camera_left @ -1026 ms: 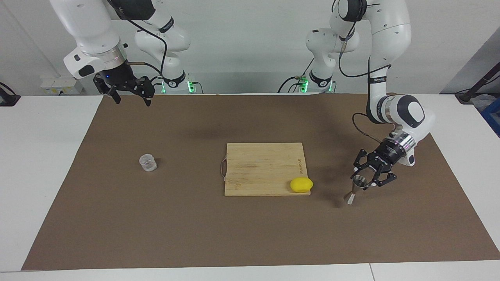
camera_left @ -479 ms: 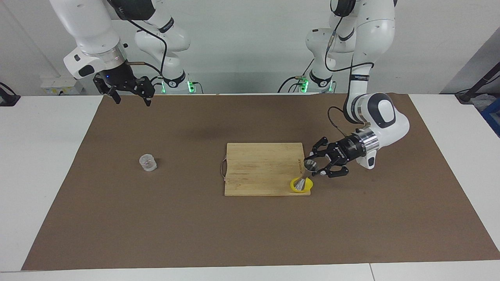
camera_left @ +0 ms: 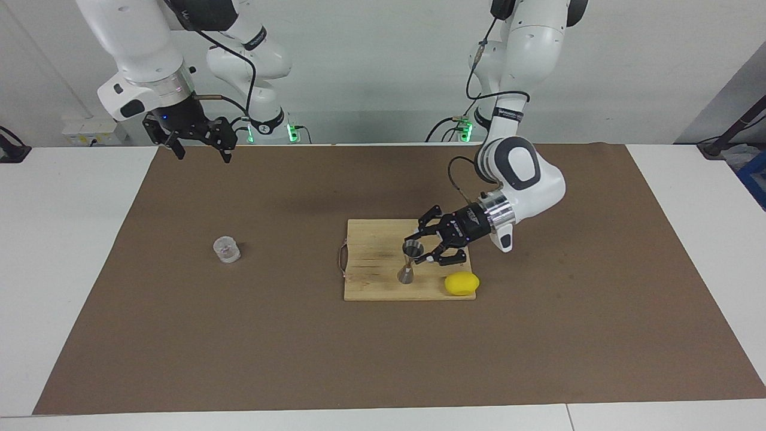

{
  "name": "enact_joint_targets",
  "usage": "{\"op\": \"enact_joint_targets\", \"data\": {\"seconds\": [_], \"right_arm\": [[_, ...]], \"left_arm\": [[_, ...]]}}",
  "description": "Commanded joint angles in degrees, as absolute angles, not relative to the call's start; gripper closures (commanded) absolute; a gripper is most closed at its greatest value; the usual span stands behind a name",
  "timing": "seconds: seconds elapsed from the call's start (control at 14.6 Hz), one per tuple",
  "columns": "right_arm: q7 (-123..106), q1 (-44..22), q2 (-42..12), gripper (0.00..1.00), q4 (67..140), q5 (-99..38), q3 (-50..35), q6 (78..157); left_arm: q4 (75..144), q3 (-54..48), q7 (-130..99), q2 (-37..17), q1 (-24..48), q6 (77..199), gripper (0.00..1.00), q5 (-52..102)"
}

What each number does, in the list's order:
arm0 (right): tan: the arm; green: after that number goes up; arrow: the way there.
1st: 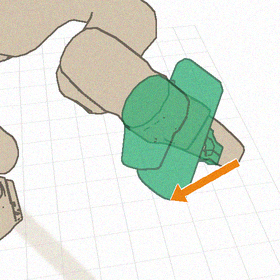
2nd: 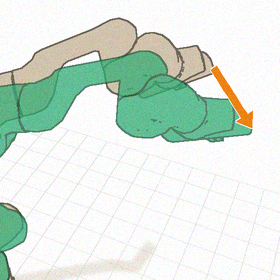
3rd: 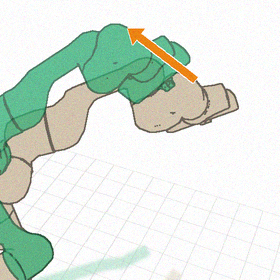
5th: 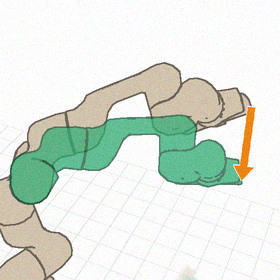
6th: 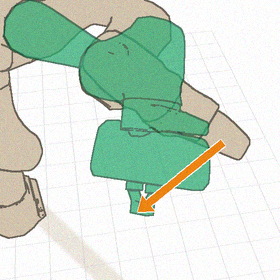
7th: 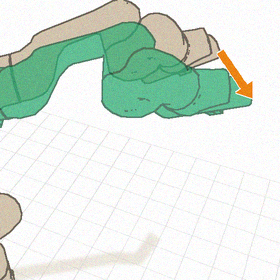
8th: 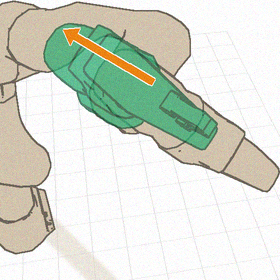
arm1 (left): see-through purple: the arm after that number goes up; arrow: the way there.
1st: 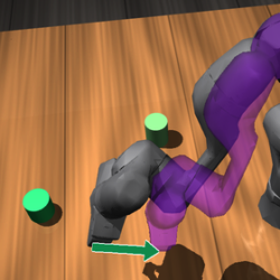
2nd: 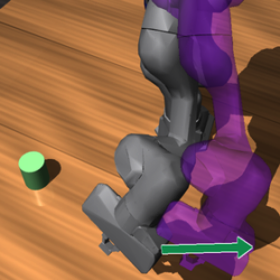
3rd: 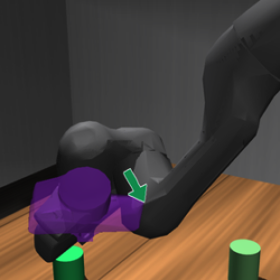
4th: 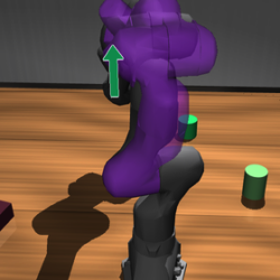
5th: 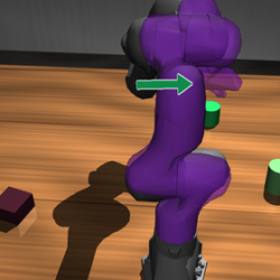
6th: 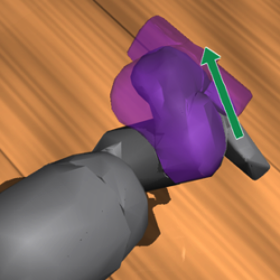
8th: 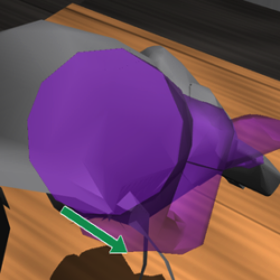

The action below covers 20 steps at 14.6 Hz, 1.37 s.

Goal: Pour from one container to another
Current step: 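Carry the dark cup with the left gripper onto the cutting board, then set the dark cup on the board while the right gripper opens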

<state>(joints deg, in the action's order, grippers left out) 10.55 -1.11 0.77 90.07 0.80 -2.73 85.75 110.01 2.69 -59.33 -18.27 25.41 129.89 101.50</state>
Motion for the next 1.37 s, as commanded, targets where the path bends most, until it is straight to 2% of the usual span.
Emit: {"op": "enact_joint_targets", "data": {"seconds": [0.0,0.21,0.75,1.03,1.09,1.16,1.3], "right_arm": [[9.84,-0.44,1.93,0.04,91.41,-0.35,-2.81,86.39],[11.06,-0.44,1.93,0.08,91.41,-0.35,-2.81,86.48],[25.21,1.05,1.67,0.04,91.67,-0.44,-2.72,86.48],[35.04,3.68,1.23,0.03,94.91,-2.19,-2.72,90.25],[37.68,4.91,1.06,0.03,95.44,-3.07,-2.72,91.31],[39.53,6.05,0.88,0.02,96.23,-3.86,-2.72,92.54],[43.92,8.07,-0.78,0.01,97.47,-5.79,-2.64,95.17]], "left_arm": [[110.74,3.43,-60.03,-18.19,30.22,135.86,1.00,106.24],[111.18,3.34,-60.03,-18.46,33.74,139.73,1.00,109.85],[112.41,3.60,-59.77,-19.68,36.21,141.33,1.00,111.27],[112.50,3.78,-59.59,-20.13,36.12,141.59,1.00,111.09],[112.59,3.78,-59.59,-20.13,36.12,141.85,0.86,111.09],[112.59,3.78,-59.59,-20.13,36.12,141.94,0.01,111.01],[112.50,3.78,-59.59,-20.13,36.12,142.03,0.00,110.83]]}}
